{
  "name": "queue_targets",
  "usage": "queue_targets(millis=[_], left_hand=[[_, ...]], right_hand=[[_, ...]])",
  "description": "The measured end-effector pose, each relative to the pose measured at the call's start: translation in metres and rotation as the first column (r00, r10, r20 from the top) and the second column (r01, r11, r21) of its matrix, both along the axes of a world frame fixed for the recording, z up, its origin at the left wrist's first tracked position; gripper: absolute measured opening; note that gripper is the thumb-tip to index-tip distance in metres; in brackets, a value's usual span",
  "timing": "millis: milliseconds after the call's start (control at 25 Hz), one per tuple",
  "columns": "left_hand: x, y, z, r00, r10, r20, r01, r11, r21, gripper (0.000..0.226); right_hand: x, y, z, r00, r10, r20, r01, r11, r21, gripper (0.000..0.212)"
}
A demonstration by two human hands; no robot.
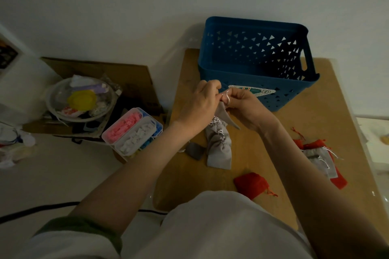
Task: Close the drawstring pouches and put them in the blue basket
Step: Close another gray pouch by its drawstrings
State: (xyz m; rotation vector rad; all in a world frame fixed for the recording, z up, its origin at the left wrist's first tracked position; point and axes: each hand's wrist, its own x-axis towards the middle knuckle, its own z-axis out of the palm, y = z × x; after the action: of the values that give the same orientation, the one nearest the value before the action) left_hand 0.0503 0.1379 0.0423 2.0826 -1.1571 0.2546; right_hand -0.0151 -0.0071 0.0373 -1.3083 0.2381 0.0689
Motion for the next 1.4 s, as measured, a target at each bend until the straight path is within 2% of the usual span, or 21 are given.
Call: queue_targets(millis=[80, 200, 360, 400, 480, 560, 720, 800, 880, 1040, 1160, 1240, 1400], left_hand=[[0.000, -0.001, 0.004, 0.993, -0.010, -0.114, 0.006, 0.999, -0.041, 0.025], [-0.001, -0.002, 0.012, 0.968, -0.023, -0.250, 0.012, 0.999, -0.046, 0.024], [0.002, -0.001, 0.012, 0.960, -0.002, -0.278, 0.009, 1.000, 0.024, 0.015], [0.003, -0.001, 0.011, 0.960, -0.001, -0.281, 0.008, 1.000, 0.024, 0.014], [0.004, 0.000, 0.011, 0.941, 0.009, -0.339, -0.003, 1.000, 0.020, 0.013], [0.004, -0.001, 0.013, 0.899, 0.009, -0.438, -0.007, 1.000, 0.007, 0.013], [0.004, 0.000, 0.019, 0.802, -0.012, -0.597, -0.007, 1.000, -0.029, 0.013], [0.004, 0.002, 0.019, 0.777, -0.008, -0.630, -0.011, 1.000, -0.026, 0.013], [0.003, 0.002, 0.019, 0.747, -0.013, -0.665, -0.021, 0.999, -0.042, 0.013], [0.003, 0.003, 0.020, 0.579, -0.068, -0.813, -0.075, 0.988, -0.136, 0.012], [0.004, 0.005, 0.020, 0.520, -0.104, -0.848, -0.058, 0.986, -0.156, 0.004], [0.006, 0.007, 0.020, 0.482, -0.114, -0.869, -0.038, 0.988, -0.151, 0.007], [0.010, 0.010, 0.020, 0.410, -0.093, -0.907, -0.018, 0.994, -0.110, 0.015]], right_hand=[[-0.002, 0.000, -0.001, 0.999, 0.034, 0.010, -0.034, 0.995, 0.092, 0.050], [-0.004, -0.001, -0.004, 0.999, 0.032, -0.014, -0.030, 0.986, 0.166, 0.048], [-0.007, -0.003, -0.001, 0.993, 0.007, -0.120, 0.008, 0.992, 0.126, 0.059], [-0.008, -0.003, 0.002, 0.993, 0.009, -0.120, 0.002, 0.996, 0.094, 0.056], [-0.008, -0.003, 0.005, 0.994, 0.018, -0.107, -0.012, 0.998, 0.060, 0.033], [-0.008, -0.003, 0.006, 0.994, 0.008, -0.106, -0.001, 0.998, 0.064, 0.019], [-0.010, -0.003, 0.007, 0.995, 0.000, -0.095, 0.007, 0.997, 0.074, 0.018], [-0.010, -0.003, 0.010, 0.996, 0.039, -0.083, -0.038, 0.999, 0.025, 0.014], [-0.008, -0.003, 0.009, 0.995, 0.056, -0.082, -0.060, 0.997, -0.039, 0.019], [-0.005, -0.002, 0.004, 1.000, 0.010, -0.005, -0.010, 1.000, -0.005, 0.028], [-0.007, -0.004, 0.004, 0.999, 0.003, 0.049, -0.004, 1.000, 0.016, 0.020], [-0.008, -0.003, 0.006, 0.999, -0.039, 0.033, 0.038, 0.999, 0.016, 0.013], [-0.012, -0.002, 0.012, 0.996, -0.084, 0.037, 0.085, 0.996, -0.014, 0.017]])
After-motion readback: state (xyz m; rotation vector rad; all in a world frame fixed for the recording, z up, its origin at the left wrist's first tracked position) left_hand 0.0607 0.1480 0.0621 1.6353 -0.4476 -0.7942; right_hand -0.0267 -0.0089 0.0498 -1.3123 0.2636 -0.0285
